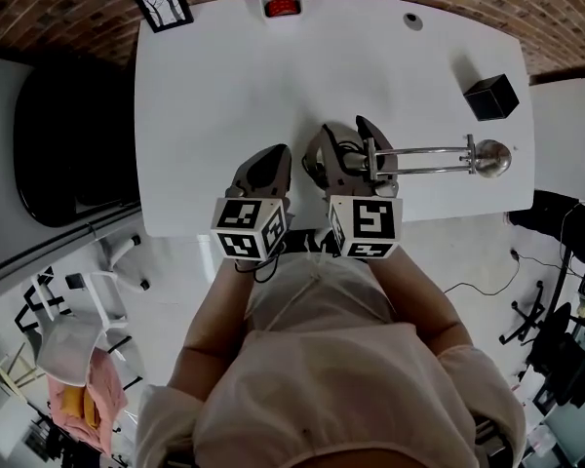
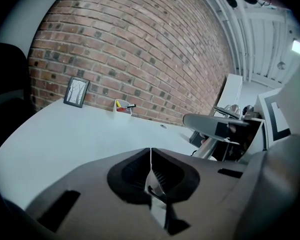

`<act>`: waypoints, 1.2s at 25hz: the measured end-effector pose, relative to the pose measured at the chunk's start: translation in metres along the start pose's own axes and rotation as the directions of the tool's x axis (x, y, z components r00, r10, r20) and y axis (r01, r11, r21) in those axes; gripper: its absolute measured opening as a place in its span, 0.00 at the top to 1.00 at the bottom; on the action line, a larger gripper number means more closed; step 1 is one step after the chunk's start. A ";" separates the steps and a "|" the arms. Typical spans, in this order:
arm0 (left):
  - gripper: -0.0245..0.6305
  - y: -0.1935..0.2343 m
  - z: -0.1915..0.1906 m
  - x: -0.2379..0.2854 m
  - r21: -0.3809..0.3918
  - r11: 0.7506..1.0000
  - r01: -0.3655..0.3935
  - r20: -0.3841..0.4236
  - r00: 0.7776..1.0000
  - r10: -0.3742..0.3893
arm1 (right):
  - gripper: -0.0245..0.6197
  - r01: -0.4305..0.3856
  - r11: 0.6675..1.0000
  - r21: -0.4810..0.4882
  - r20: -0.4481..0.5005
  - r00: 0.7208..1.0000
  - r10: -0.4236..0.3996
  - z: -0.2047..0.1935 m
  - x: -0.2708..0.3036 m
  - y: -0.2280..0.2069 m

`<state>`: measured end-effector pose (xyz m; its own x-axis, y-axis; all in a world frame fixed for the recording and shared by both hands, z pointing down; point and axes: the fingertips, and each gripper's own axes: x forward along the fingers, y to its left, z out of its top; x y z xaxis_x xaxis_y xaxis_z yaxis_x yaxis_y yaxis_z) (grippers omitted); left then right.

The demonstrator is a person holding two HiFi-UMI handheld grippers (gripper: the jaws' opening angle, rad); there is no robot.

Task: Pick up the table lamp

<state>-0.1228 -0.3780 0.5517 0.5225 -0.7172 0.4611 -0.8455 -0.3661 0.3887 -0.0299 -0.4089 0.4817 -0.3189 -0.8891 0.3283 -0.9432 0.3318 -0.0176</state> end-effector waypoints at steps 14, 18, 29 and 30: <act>0.93 0.002 -0.026 0.011 -0.035 0.999 0.009 -0.068 0.998 -0.012 | 0.92 0.031 0.997 -0.070 -0.055 0.998 -0.035 -0.005 0.000 -0.011; 0.93 0.004 -0.030 0.009 -0.064 0.998 -0.007 -0.080 0.997 0.002 | 0.92 0.025 0.998 -0.052 -0.053 0.998 -0.027 -0.003 0.000 -0.016; 0.93 -0.014 -0.056 0.020 -0.198 0.980 -0.004 -0.132 0.991 -0.022 | 0.92 -0.066 0.994 0.091 -0.024 0.997 0.068 0.002 -0.009 -0.045; 0.93 -0.018 -0.059 0.023 -0.222 0.975 -0.011 -0.140 0.990 -0.021 | 0.92 -0.078 0.992 0.099 -0.025 0.996 0.081 0.001 -0.010 -0.047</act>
<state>-0.0896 -0.3525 0.6025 0.5504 -0.6190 0.5603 -0.8057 -0.2179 0.5508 0.0172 -0.4159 0.4778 -0.3920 -0.8511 0.3493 -0.9199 0.3676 -0.1368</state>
